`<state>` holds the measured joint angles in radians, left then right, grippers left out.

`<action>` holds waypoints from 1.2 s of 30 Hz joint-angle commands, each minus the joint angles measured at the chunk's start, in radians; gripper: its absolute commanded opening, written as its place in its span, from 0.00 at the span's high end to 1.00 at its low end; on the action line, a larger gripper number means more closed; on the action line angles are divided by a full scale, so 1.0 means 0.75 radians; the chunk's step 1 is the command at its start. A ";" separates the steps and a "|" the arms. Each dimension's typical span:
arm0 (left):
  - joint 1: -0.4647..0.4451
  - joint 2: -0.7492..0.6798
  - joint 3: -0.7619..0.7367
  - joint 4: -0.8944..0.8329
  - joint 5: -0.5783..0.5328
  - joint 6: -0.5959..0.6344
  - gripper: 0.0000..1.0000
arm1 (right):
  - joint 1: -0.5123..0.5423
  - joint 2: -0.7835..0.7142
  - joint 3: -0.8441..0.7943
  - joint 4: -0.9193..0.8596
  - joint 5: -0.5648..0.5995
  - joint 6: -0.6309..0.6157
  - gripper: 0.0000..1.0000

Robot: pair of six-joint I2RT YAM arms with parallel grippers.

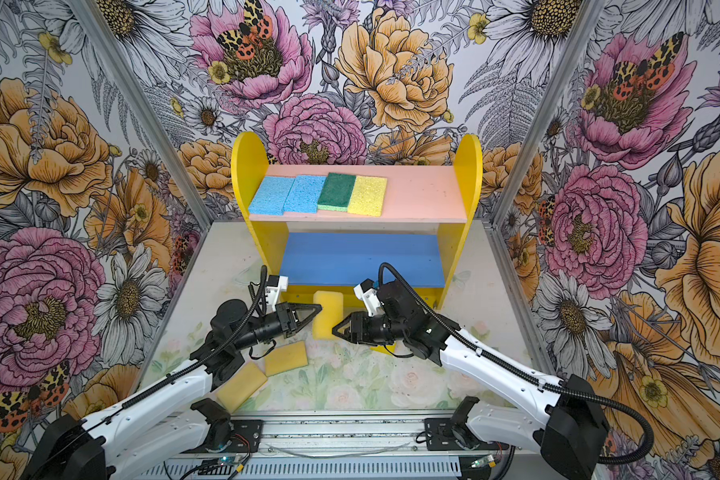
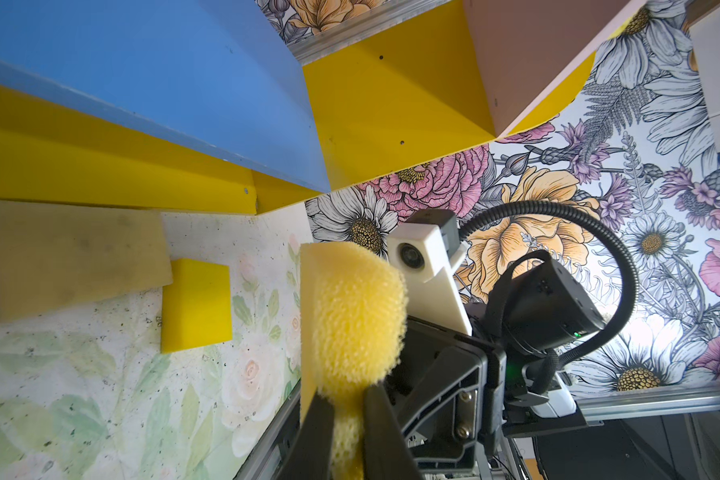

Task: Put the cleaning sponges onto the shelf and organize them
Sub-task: 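Carry the held yellow foam sponge up toward the pink top shelf with the right gripper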

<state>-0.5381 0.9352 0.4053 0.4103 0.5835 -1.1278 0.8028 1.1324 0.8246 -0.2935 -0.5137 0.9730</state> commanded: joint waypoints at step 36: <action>0.391 -0.528 0.061 -0.612 0.175 0.201 0.01 | 0.070 0.003 0.901 -0.774 0.548 -0.285 1.00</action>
<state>-0.2653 0.5636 0.4450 0.0731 0.6769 -1.0302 0.8524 1.1172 1.3609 -0.7208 -0.2058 0.8356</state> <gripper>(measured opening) 0.987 0.048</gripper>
